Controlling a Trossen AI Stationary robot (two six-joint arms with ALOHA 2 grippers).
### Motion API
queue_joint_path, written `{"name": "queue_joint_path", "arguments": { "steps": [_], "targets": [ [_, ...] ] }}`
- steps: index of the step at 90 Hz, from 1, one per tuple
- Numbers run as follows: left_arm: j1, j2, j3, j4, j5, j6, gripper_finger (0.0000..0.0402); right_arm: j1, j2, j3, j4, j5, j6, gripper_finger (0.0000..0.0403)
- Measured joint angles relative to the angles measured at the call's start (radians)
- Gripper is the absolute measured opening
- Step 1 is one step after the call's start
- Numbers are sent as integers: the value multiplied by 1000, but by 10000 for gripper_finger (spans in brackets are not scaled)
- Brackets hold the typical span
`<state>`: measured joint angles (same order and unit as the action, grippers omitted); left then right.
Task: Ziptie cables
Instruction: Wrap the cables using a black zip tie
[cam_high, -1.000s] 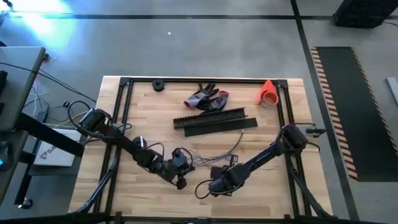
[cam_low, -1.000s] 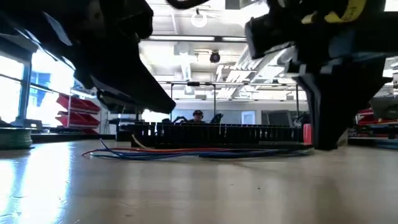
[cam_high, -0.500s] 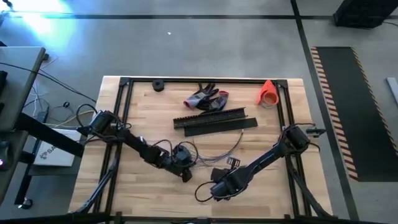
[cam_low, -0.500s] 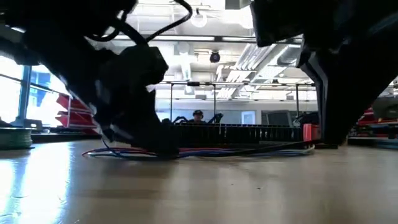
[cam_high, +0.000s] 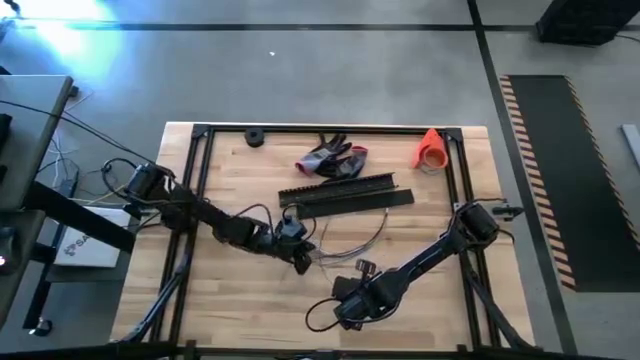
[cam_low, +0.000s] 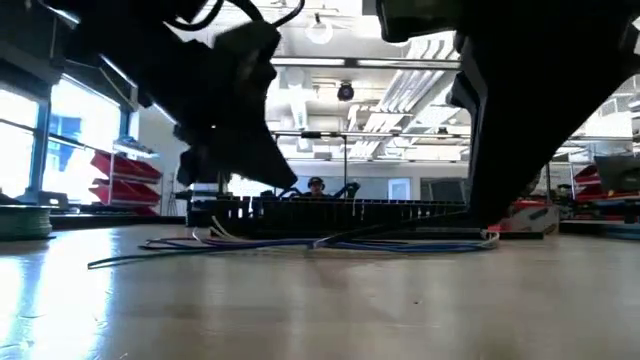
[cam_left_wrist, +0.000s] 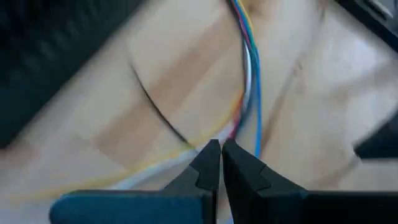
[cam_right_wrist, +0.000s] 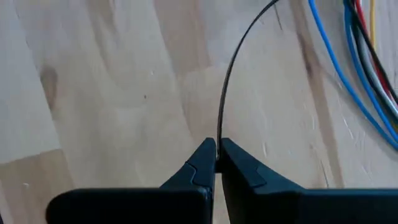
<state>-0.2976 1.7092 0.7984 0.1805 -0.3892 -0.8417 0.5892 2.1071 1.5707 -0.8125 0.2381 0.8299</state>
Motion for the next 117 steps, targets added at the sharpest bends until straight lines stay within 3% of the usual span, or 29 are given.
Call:
{"name": "queue_joint_path", "arguments": {
  "steps": [12, 24, 47, 70, 78, 102, 117],
  "targets": [
    [74, 69, -2, 27, 73, 19, 40, 0, 0, 0, 13, 3, 0, 0],
    [126, 163, 33, 154, 182, 73, 77, 1, 0, 0, 16, 41, 0, 0],
    [162, 318, 180, 73, 246, 114, 93, 0, 0, 0, 18, 50, -12, 0],
    [154, 335, 230, 55, 239, 203, 16, 7, 0, 0, 4, 49, -19, 0],
    [153, 333, 241, 48, 221, 238, 5, 13, 0, 0, -44, 50, -13, 0],
    [154, 338, 242, 138, 128, 251, 2, 43, -5, -1, -406, 128, 205, 0],
    [153, 337, 243, 213, 18, 270, 1, 54, -6, -2, -644, 194, 381, 0]
  ]
}}
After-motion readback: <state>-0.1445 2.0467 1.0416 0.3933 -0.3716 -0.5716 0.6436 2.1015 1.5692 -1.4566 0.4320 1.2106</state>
